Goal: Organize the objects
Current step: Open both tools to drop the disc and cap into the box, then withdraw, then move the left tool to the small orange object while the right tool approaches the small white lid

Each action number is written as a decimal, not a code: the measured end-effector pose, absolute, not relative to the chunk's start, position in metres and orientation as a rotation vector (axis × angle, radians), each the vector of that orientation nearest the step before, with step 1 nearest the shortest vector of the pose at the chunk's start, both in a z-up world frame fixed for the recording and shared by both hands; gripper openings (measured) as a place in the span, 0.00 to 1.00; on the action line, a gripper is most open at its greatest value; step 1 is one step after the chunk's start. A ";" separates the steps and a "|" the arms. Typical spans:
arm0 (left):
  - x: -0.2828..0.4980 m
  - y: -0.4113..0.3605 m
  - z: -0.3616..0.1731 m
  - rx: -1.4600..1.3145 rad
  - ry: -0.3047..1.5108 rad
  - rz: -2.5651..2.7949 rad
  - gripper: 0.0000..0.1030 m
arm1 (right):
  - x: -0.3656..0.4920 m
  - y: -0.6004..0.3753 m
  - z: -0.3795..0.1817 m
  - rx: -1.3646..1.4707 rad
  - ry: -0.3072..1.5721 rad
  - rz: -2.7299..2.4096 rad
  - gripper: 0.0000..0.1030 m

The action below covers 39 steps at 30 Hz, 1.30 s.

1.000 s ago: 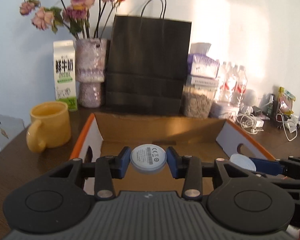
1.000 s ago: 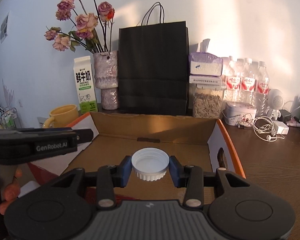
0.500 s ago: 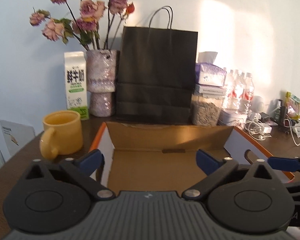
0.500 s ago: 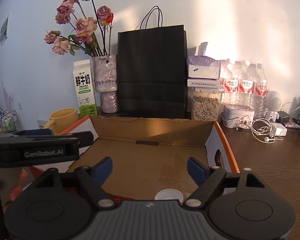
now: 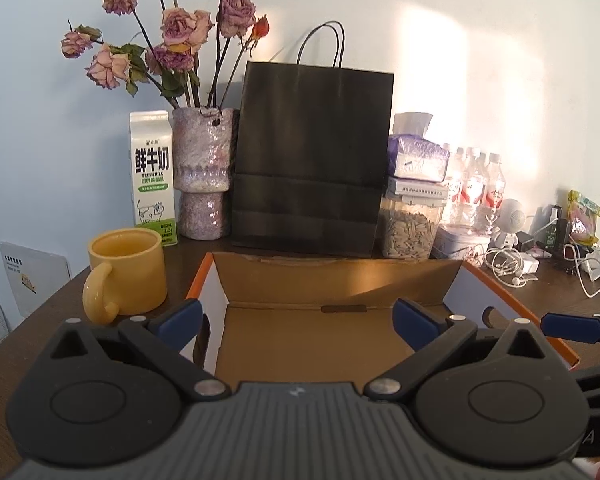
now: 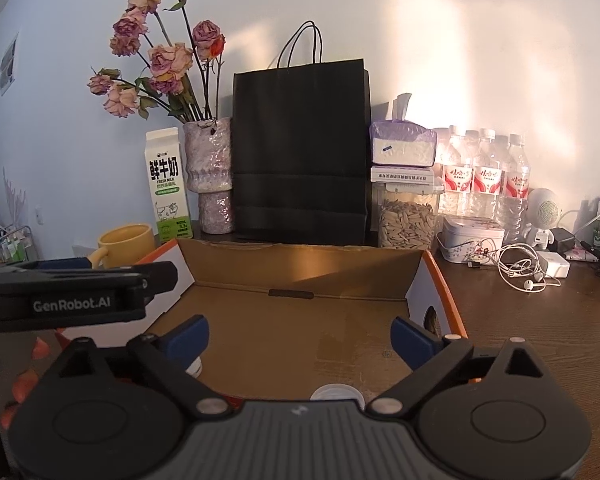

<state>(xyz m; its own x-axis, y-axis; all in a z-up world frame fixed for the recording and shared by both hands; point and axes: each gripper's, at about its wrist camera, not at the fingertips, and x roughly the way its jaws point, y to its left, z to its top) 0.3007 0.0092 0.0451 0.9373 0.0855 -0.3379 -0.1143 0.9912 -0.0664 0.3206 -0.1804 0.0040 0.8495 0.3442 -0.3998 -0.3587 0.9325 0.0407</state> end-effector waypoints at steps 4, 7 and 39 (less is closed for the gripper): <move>0.292 0.008 0.059 -0.093 0.314 0.100 1.00 | 0.315 -0.180 0.012 -0.045 0.396 0.365 0.98; 0.281 0.006 0.070 -0.080 0.292 0.100 1.00 | 0.307 -0.180 0.021 -0.051 0.370 0.366 1.00; 0.075 0.009 0.079 -0.061 0.286 0.082 1.00 | 0.106 -0.227 0.031 -0.097 0.340 0.367 1.00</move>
